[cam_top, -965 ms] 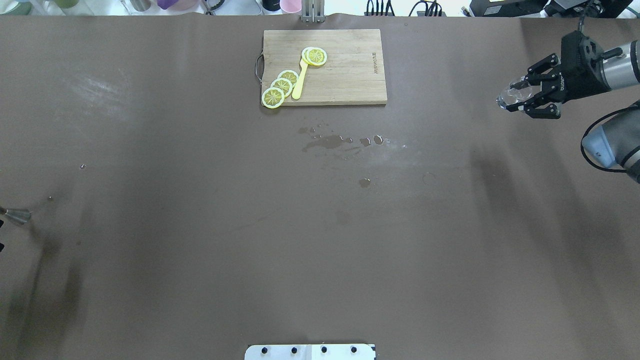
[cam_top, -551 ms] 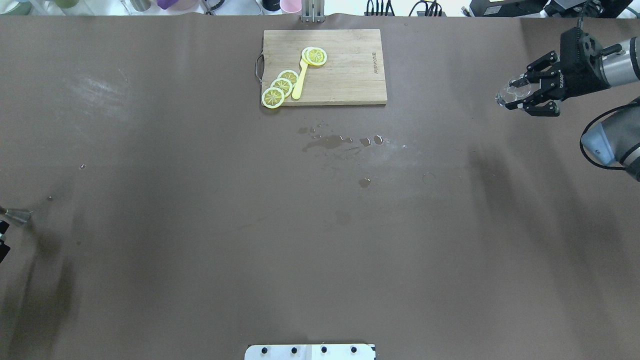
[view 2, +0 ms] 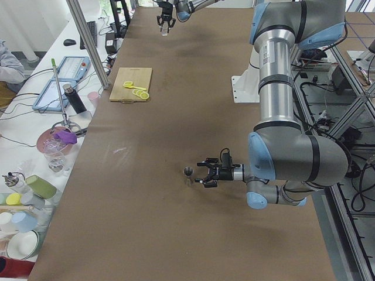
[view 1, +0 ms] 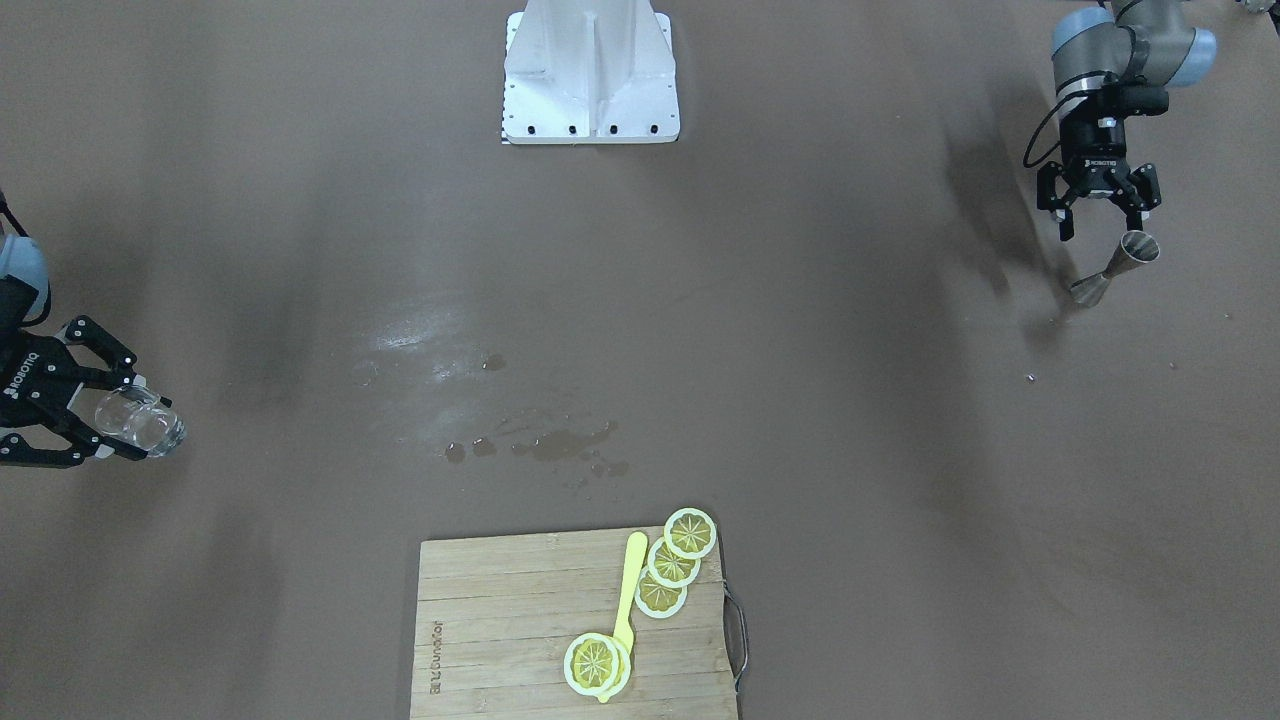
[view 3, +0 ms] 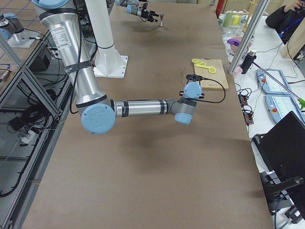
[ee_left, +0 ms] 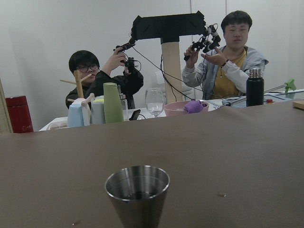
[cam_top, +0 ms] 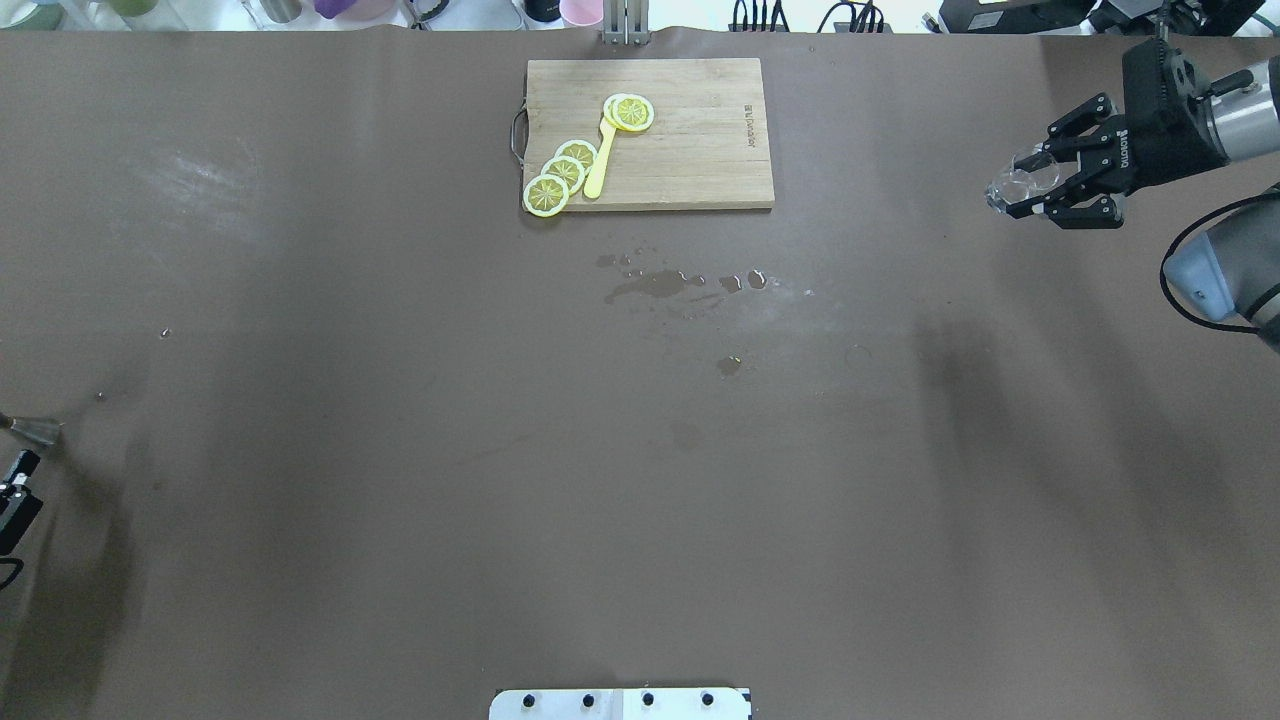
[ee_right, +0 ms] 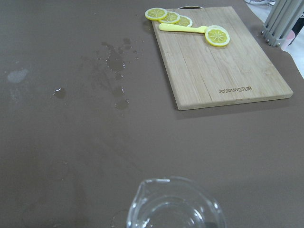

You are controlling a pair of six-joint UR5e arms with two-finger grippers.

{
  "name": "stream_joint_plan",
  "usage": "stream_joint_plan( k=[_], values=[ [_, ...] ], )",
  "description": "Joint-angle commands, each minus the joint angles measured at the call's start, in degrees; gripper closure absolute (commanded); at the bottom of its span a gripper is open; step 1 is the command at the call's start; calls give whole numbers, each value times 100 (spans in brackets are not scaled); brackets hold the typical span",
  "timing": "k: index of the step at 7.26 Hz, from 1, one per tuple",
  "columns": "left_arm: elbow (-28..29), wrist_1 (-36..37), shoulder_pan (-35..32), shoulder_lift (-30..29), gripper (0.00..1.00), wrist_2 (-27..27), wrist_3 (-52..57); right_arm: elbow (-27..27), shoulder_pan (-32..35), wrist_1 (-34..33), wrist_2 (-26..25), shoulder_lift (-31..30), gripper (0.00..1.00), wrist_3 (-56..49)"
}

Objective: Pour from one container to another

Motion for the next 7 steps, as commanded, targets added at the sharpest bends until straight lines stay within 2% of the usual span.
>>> stream_joint_plan(
  k=[1, 4, 7],
  values=[
    [144, 36, -99, -59, 8, -25, -373, 289, 67, -78, 44, -67, 100, 426],
    [162, 221, -459, -68, 8, -138, -429, 1017, 67, -271, 44, -479, 100, 646],
    [145, 650, -565, -164, 9, -341, -603, 1177, 41, -271, 1, -480, 100, 894]
  ],
)
